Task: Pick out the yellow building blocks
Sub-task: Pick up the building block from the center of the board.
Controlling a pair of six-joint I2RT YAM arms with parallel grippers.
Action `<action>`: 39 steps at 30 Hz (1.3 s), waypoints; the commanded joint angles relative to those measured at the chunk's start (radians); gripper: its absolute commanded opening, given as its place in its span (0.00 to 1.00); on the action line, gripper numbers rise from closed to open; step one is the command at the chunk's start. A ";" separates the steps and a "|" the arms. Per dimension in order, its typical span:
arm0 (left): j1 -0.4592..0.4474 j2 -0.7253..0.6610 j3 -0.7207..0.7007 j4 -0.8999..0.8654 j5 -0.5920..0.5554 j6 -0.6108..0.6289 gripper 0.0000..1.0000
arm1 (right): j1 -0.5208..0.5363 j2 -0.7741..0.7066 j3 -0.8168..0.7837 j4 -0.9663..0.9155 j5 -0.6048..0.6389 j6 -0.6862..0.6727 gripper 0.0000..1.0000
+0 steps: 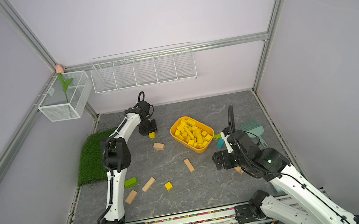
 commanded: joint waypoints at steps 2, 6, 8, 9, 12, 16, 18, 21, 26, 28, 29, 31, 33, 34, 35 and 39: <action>-0.004 0.008 -0.050 -0.048 0.009 -0.009 0.49 | -0.004 -0.012 -0.016 -0.006 0.009 0.002 0.94; -0.006 -0.029 -0.094 -0.035 0.015 -0.009 0.49 | -0.003 -0.014 -0.013 -0.008 0.009 0.003 0.94; -0.007 -0.060 -0.138 -0.016 0.020 -0.008 0.45 | -0.003 -0.015 -0.014 -0.007 0.010 0.003 0.94; -0.008 -0.076 -0.163 -0.004 0.023 -0.009 0.42 | -0.003 -0.015 -0.014 -0.007 0.011 0.004 0.94; -0.007 -0.128 -0.227 0.022 0.028 -0.011 0.36 | -0.003 -0.016 -0.014 -0.007 0.007 0.006 0.95; -0.014 -0.199 -0.259 0.038 0.051 -0.007 0.22 | -0.004 -0.017 -0.014 -0.004 0.006 0.012 0.95; -0.023 -0.228 -0.242 0.035 0.073 -0.002 0.20 | -0.004 -0.019 -0.012 -0.003 0.004 0.015 0.95; -0.053 -0.256 -0.173 0.027 0.110 0.014 0.23 | -0.002 -0.022 -0.012 0.000 0.005 0.019 0.95; -0.116 -0.210 0.017 -0.052 0.130 0.034 0.26 | -0.003 -0.031 -0.011 0.001 0.002 0.028 0.95; -0.147 -0.183 0.078 -0.071 0.151 0.045 0.26 | -0.005 -0.040 -0.010 -0.001 0.004 0.029 0.95; -0.160 -0.173 0.095 -0.070 0.163 0.051 0.26 | -0.003 -0.043 -0.011 -0.004 0.004 0.030 0.95; -0.185 -0.153 0.122 -0.067 0.183 0.060 0.25 | -0.004 -0.053 -0.012 -0.010 0.010 0.030 0.95; -0.206 -0.141 0.135 -0.064 0.191 0.068 0.25 | -0.004 -0.063 -0.016 -0.012 0.014 0.030 0.95; -0.216 -0.136 0.138 -0.060 0.199 0.068 0.25 | -0.004 -0.069 -0.018 -0.012 0.015 0.030 0.95; -0.222 -0.135 0.137 -0.053 0.207 0.072 0.25 | -0.004 -0.071 -0.021 -0.013 0.015 0.030 0.95; -0.255 -0.128 0.136 -0.037 0.243 0.089 0.25 | -0.004 -0.086 -0.034 -0.012 0.017 0.032 0.95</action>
